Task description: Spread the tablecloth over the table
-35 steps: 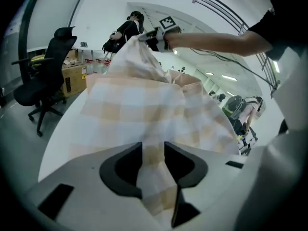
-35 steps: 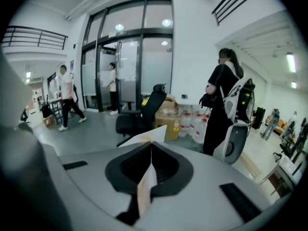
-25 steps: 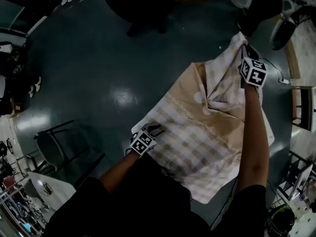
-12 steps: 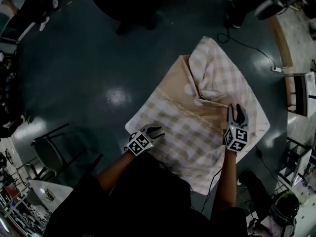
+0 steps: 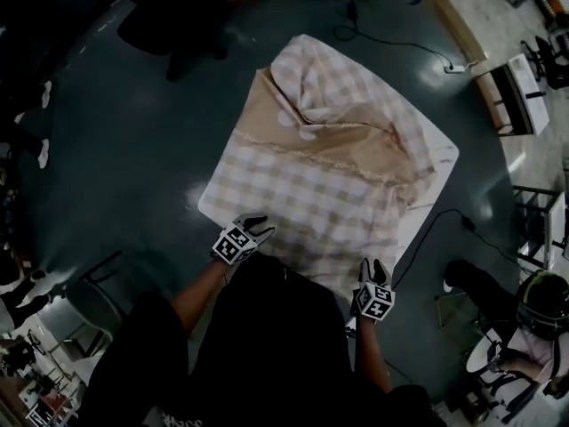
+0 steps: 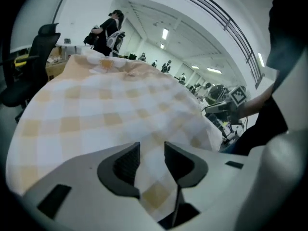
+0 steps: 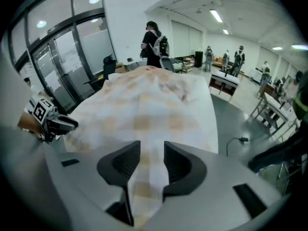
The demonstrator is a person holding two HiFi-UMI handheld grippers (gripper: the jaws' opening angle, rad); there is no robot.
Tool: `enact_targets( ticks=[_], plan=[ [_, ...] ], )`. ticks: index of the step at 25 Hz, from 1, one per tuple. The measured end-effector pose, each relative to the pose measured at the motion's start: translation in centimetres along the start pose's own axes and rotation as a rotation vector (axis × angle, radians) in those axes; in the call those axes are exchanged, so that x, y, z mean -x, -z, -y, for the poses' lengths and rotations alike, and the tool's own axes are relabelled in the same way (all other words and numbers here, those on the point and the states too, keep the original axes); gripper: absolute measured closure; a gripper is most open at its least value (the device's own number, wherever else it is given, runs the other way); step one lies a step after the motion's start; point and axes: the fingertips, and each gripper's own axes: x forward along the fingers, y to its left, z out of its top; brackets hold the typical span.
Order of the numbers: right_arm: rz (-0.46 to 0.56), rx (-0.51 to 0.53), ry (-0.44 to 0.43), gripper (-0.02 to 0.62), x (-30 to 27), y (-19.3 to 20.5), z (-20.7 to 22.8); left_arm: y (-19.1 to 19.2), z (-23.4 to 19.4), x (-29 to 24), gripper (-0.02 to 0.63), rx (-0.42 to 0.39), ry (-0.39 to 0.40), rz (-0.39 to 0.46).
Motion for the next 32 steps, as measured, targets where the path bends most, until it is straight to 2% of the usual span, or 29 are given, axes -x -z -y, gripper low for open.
enact_targets(
  ticks=[2, 4, 8, 10, 12, 15, 18, 22, 25, 28, 32],
  plan=[
    [-0.001, -0.035, 0.014, 0.425, 0.1, 2.9, 1.7, 0.7, 0.8, -0.7, 0.453, -0.036, -0.030, -0.011],
    [0.008, -0.051, 0.034, 0.415, 0.2, 4.9, 3.9, 1.1, 1.2, -1.4, 0.453, -0.028, -0.066, -0.007],
    [-0.006, -0.024, 0.047, 0.405, -0.9, 8.9, 7.7, 2.1, 1.4, -2.1, 0.453, -0.050, -0.148, 0.015],
    [-0.001, 0.050, 0.024, 0.447, -1.8, 9.4, 7.8, 2.3, 1.0, -2.4, 0.453, -0.054, -0.175, 0.026],
    [-0.048, 0.094, -0.004, 0.550, -2.1, 10.1, 7.3, 2.7, 0.6, -2.7, 0.453, -0.049, -0.191, 0.023],
    [-0.094, 0.017, 0.003, 0.574, -1.5, 12.1, 6.6, 3.3, -0.1, -2.5, 0.456, -0.042, -0.179, 0.008],
    [-0.097, -0.060, 0.000, 0.576, -0.5, 13.7, 5.7, 3.4, -1.4, -2.2, 0.513, -0.004, -0.165, 0.019],
    [-0.116, -0.133, -0.086, 0.574, 0.2, 15.8, 2.6, 2.9, -2.3, -1.5, 0.512, 0.095, -0.113, 0.000],
    [-0.014, -0.156, -0.101, 0.571, 1.8, 12.6, 3.5, 1.6, 1.0, -2.6, 0.512, 0.048, -0.040, 0.021],
    [0.121, -0.174, -0.094, 0.546, 2.6, 7.2, 6.2, 0.1, 7.2, -4.9, 0.512, -0.010, 0.049, 0.069],
    [0.167, -0.125, -0.126, 0.515, 0.4, 0.2, 9.9, -3.2, 16.2, -9.4, 0.512, -0.029, 0.133, 0.152]
  ],
)
